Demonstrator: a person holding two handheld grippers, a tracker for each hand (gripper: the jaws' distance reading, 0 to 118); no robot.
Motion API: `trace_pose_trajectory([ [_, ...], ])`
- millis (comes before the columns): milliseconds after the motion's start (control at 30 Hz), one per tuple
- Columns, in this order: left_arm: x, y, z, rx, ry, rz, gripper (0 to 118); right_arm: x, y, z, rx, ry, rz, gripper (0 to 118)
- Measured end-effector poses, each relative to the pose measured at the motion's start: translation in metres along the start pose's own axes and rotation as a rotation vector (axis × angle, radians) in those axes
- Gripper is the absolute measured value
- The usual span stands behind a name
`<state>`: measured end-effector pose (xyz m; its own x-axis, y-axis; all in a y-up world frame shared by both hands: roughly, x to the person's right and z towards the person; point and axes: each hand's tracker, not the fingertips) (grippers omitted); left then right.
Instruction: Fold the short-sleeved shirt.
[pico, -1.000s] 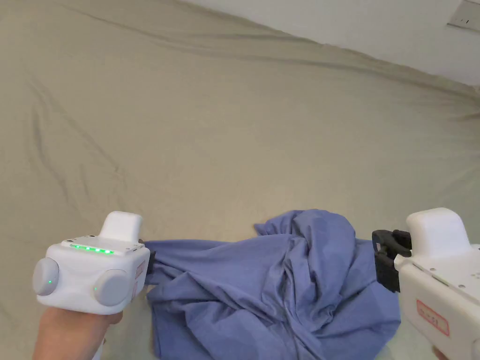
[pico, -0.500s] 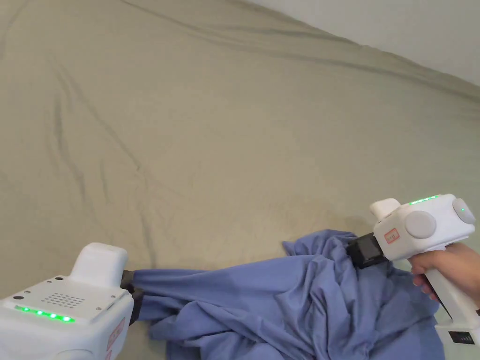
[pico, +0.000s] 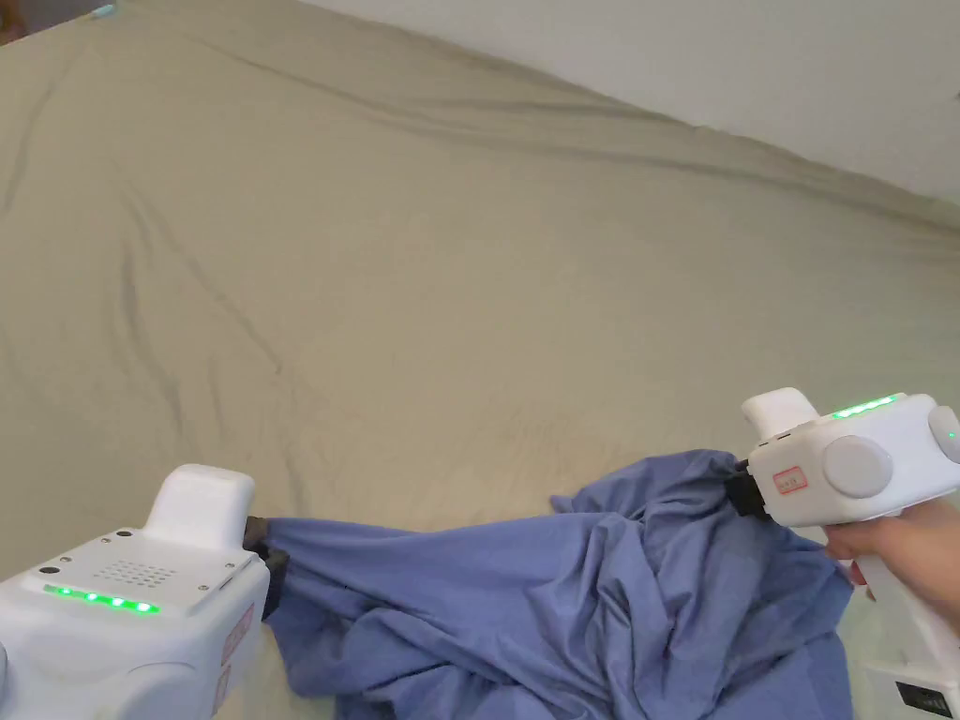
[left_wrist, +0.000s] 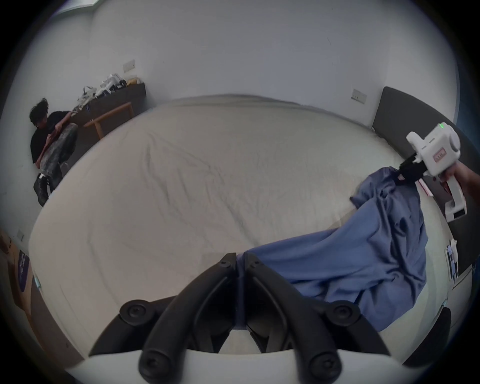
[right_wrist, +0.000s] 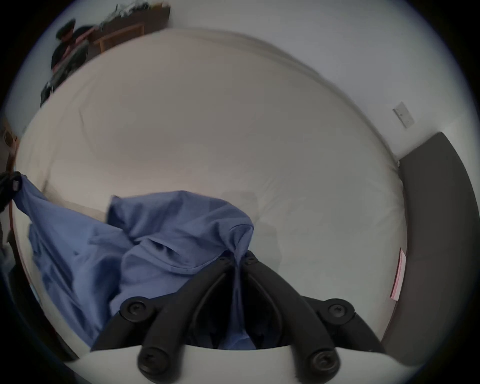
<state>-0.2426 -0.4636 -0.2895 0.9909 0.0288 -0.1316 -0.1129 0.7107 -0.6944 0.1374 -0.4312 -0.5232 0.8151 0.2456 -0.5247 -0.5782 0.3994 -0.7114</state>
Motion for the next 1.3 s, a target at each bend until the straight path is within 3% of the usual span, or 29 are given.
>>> trace_pose_trajectory([
  [200,-0.01,0.052,0.053,0.178,0.054,-0.022,4,0.027,-0.033,0.109,0.2,-0.053,-0.114,5],
  [367,-0.017,0.099,0.109,0.326,0.088,-0.054,4,0.05,-0.069,0.186,0.375,-0.069,-0.266,5],
  [667,-0.018,0.155,0.197,0.536,0.156,-0.119,4,0.055,-0.111,0.312,0.658,-0.23,-0.337,5],
  [1033,-0.017,0.204,0.28,0.726,0.192,-0.139,4,0.055,-0.131,0.413,0.816,-0.237,-0.347,5],
  [1300,-0.016,0.235,0.304,0.782,0.199,-0.166,4,0.075,-0.129,0.432,0.859,-0.253,-0.337,5],
])
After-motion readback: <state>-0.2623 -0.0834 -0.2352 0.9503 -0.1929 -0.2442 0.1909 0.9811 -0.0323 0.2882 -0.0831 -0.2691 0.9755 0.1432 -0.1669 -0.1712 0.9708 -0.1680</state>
